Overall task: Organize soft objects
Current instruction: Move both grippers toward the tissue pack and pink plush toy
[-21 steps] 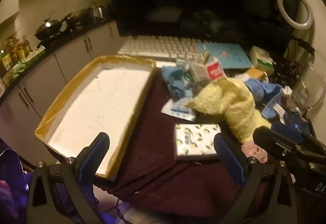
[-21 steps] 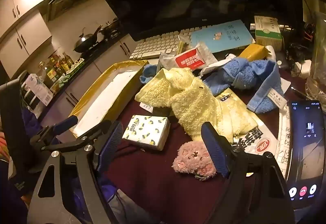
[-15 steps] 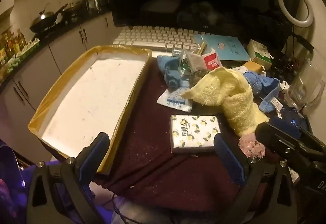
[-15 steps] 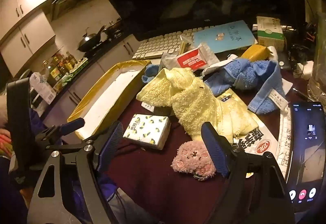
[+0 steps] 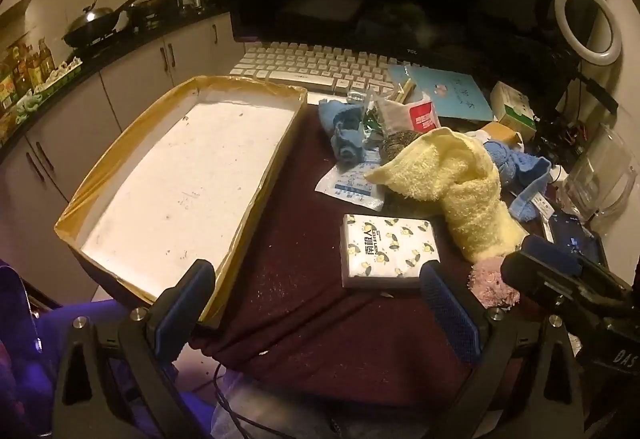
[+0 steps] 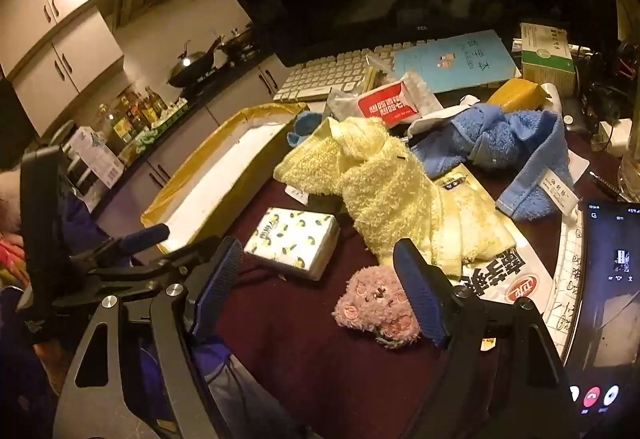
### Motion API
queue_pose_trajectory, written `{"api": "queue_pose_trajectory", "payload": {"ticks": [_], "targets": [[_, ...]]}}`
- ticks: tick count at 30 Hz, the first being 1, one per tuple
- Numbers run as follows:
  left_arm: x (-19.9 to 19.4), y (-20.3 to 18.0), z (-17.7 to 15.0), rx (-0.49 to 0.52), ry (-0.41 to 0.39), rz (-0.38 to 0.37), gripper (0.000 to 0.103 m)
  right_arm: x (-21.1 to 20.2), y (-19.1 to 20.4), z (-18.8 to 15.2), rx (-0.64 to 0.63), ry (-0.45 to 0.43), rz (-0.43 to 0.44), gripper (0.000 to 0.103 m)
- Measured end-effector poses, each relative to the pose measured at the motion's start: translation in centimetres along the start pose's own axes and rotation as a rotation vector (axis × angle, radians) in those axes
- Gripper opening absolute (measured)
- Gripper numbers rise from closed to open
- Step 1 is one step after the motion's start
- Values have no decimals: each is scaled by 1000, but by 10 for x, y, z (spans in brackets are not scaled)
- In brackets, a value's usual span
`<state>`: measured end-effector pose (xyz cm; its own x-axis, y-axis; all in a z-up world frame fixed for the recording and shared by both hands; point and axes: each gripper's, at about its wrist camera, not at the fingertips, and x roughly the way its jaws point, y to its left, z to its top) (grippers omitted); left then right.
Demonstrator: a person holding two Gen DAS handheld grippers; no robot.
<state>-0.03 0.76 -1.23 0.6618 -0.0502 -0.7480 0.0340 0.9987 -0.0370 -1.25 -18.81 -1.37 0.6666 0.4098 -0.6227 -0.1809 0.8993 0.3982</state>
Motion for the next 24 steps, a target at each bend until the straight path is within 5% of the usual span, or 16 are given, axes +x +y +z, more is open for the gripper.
{"api": "queue_pose_trajectory", "payload": {"ticks": [24], "targets": [[31, -20, 12, 26, 106, -112, 102, 18, -19, -12, 0, 103, -100, 65]]}}
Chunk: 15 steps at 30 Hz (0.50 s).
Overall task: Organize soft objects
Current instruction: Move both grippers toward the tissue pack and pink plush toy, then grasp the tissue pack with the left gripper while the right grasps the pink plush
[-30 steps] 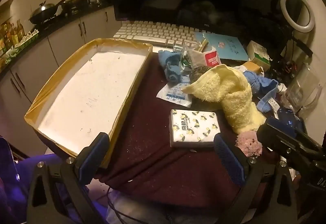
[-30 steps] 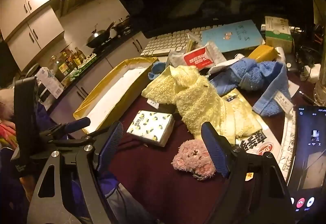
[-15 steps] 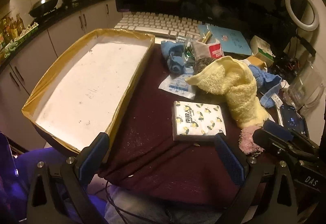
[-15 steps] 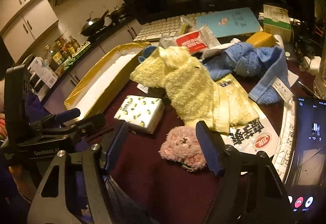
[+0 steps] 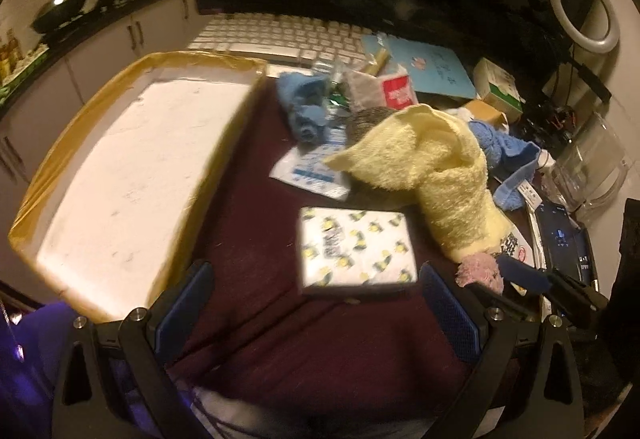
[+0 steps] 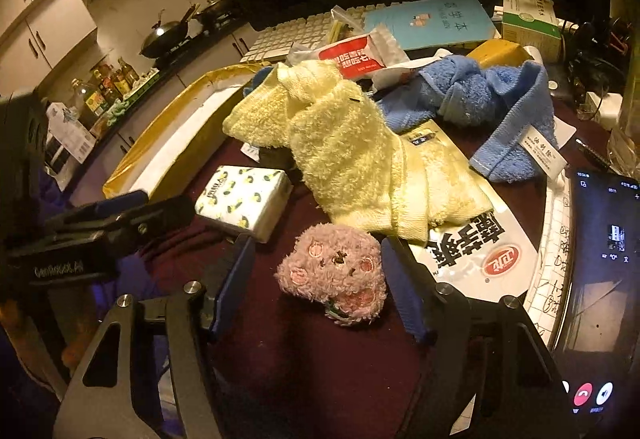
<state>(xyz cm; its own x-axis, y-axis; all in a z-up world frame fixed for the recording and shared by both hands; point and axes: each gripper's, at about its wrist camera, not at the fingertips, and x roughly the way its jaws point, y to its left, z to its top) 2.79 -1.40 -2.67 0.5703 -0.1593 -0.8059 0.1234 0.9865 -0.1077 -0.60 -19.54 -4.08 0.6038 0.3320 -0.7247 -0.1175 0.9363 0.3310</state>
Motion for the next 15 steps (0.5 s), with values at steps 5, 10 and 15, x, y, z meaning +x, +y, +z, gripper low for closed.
{"api": "queue_pose_trajectory", "payload": {"ticks": [5, 10, 15], "targets": [[22, -13, 8, 32, 33, -15, 102, 3, 3, -2, -11, 5, -31, 57], [50, -11, 6, 15, 104, -6, 102, 6, 3, -2, -18, 7, -46, 52], [51, -11, 1, 36, 93, 27, 102, 10, 3, -2, -25, 10, -52, 52]]}}
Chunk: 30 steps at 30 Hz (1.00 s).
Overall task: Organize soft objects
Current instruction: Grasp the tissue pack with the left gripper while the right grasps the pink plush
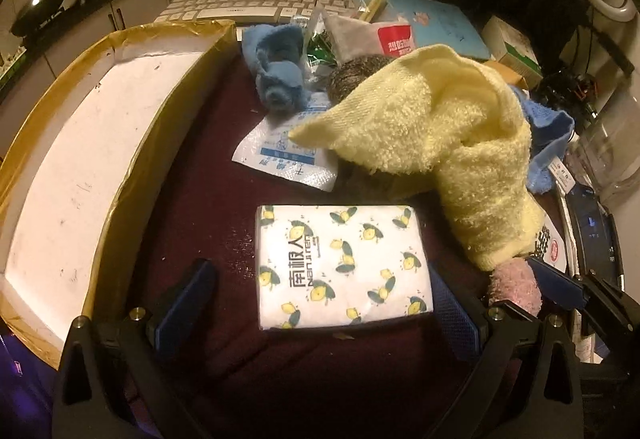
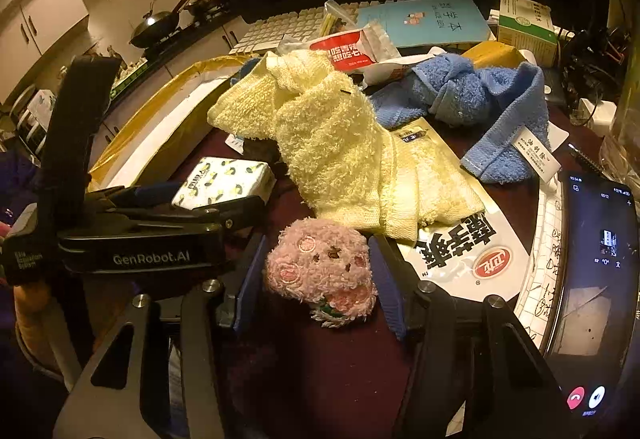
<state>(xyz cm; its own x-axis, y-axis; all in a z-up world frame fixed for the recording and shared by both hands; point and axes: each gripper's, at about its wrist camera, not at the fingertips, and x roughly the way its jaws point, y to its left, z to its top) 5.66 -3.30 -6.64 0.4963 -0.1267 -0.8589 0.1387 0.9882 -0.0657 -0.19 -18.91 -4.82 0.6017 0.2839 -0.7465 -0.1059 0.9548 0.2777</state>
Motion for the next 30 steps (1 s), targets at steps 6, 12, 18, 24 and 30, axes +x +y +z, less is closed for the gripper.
{"api": "queue_pose_trajectory", "payload": {"ticks": [6, 12, 18, 24, 30], "targets": [[1, -1, -1, -5, 15, 6, 102, -1, -1, 0, 1, -2, 1, 52], [-2, 3, 8, -36, 27, -70, 98, 0, -2, 0, 0, -3, 2, 52], [-6, 0, 7, -13, 20, -37, 73, -1, 0, -1, -12, -6, -8, 47], [-40, 4, 6, -32, -51, -104, 72, -14, 3, 2, -10, -53, 25, 41], [-78, 50, 12, -127, -111, -112, 72, -19, 25, 7, -17, -87, 159, 41]]}}
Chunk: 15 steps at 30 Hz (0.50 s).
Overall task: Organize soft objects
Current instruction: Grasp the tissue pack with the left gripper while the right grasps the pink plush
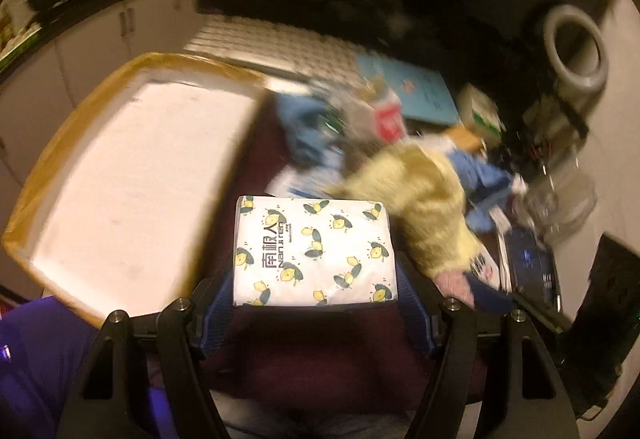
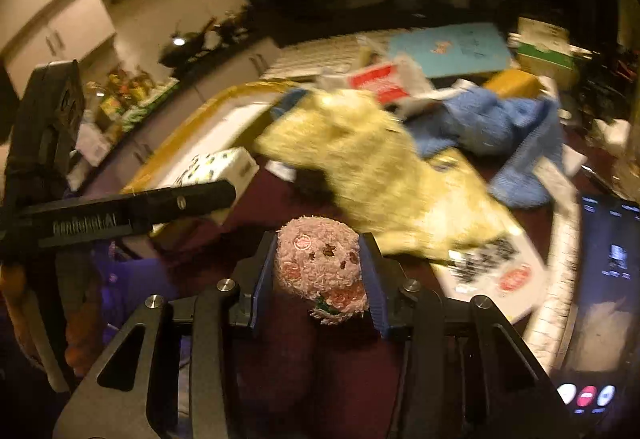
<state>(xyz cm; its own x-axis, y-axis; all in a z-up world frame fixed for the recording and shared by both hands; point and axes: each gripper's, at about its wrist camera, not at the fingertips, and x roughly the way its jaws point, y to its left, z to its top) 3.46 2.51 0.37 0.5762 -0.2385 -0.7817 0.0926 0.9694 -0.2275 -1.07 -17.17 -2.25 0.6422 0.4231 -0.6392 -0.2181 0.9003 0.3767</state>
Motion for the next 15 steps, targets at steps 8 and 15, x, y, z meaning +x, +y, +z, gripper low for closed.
{"api": "queue_pose_trajectory", "payload": {"ticks": [8, 15], "targets": [[-9, 83, 23, -132, -38, 106, 73, 56, 77, 32, -117, 52, 131, 41], [14, 135, 33, -237, -5, 135, 73, 130, 143, 51, -239, 137, 157, 41]]}}
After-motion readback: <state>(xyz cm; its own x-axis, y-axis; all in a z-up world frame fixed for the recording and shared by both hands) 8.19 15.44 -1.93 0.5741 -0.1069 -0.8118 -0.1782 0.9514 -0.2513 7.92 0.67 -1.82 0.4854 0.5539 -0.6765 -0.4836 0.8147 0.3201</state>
